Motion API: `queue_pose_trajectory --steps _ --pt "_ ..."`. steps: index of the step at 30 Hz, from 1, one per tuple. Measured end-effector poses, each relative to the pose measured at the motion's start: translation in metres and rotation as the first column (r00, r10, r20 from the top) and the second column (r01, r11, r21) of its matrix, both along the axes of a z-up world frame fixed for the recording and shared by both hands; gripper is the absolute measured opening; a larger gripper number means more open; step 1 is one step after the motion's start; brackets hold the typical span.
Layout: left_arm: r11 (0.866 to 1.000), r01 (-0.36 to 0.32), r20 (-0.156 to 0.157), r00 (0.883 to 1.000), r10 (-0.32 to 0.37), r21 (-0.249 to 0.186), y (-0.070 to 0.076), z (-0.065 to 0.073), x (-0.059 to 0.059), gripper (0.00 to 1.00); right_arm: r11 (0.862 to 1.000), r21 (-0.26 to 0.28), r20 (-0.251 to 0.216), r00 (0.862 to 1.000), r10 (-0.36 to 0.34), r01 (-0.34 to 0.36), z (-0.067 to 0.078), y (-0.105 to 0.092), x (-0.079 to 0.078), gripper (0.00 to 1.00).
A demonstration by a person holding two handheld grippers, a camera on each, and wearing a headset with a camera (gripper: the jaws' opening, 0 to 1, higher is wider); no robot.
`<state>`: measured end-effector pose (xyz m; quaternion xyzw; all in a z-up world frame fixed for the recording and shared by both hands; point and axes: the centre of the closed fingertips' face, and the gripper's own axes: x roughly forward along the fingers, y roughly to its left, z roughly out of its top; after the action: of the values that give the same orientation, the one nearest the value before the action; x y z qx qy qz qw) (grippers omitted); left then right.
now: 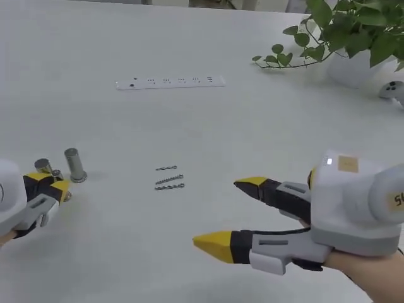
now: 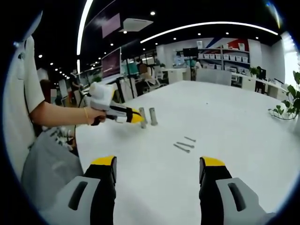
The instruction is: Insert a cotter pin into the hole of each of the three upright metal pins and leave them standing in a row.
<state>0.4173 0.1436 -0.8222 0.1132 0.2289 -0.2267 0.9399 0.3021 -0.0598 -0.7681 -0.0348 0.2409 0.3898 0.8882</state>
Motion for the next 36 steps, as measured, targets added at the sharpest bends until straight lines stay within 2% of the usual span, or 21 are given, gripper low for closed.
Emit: queue_pose_trajectory --steps 5,7,9,12,16,19,23,29,36 --pt "1.000 0.015 -0.002 1.000 -0.015 -0.019 -0.002 0.001 -0.002 0.07 1.000 0.001 -0.001 1.000 -0.001 0.001 0.000 0.000 -0.001 0.73" --pt "1.000 0.028 0.007 1.000 -0.028 0.006 -0.004 0.001 -0.003 0.07 1.000 -0.001 -0.002 1.000 -0.001 0.001 0.000 0.001 -0.001 0.73" --pt "0.999 0.034 0.009 0.999 -0.035 0.013 -0.005 0.001 -0.004 0.07 1.000 -0.001 -0.002 1.000 -0.001 0.001 0.000 0.001 -0.001 0.73" --pt "0.999 0.040 -0.004 0.999 -0.040 -0.009 -0.008 0.001 -0.007 0.07 1.000 -0.004 -0.004 1.000 0.000 0.000 -0.002 0.001 -0.002 0.73" --pt "0.999 0.047 -0.013 0.999 -0.047 -0.014 -0.012 0.001 -0.012 0.07 1.000 -0.003 -0.008 1.000 0.005 -0.005 -0.003 0.002 -0.004 0.73" --pt "0.997 0.060 -0.026 0.998 -0.061 -0.054 -0.019 0.002 -0.017 0.07 1.000 -0.004 -0.010 1.000 0.007 -0.007 -0.004 0.002 -0.004 0.73" --pt "0.995 0.067 -0.029 0.997 -0.070 -0.070 -0.025 0.005 -0.021 0.07 1.000 -0.005 -0.010 1.000 0.014 -0.014 -0.005 0.004 -0.005 0.73" --pt "0.993 0.088 -0.034 0.995 -0.091 -0.084 -0.034 0.006 -0.030 0.07 1.000 -0.008 -0.011 1.000 0.023 -0.023 -0.006 0.005 -0.006 0.73" --pt "0.987 0.145 -0.041 0.988 -0.148 -0.077 -0.050 0.005 -0.044 0.07 0.999 -0.010 -0.011 0.999 0.032 -0.032 -0.007 0.007 -0.008 0.73"
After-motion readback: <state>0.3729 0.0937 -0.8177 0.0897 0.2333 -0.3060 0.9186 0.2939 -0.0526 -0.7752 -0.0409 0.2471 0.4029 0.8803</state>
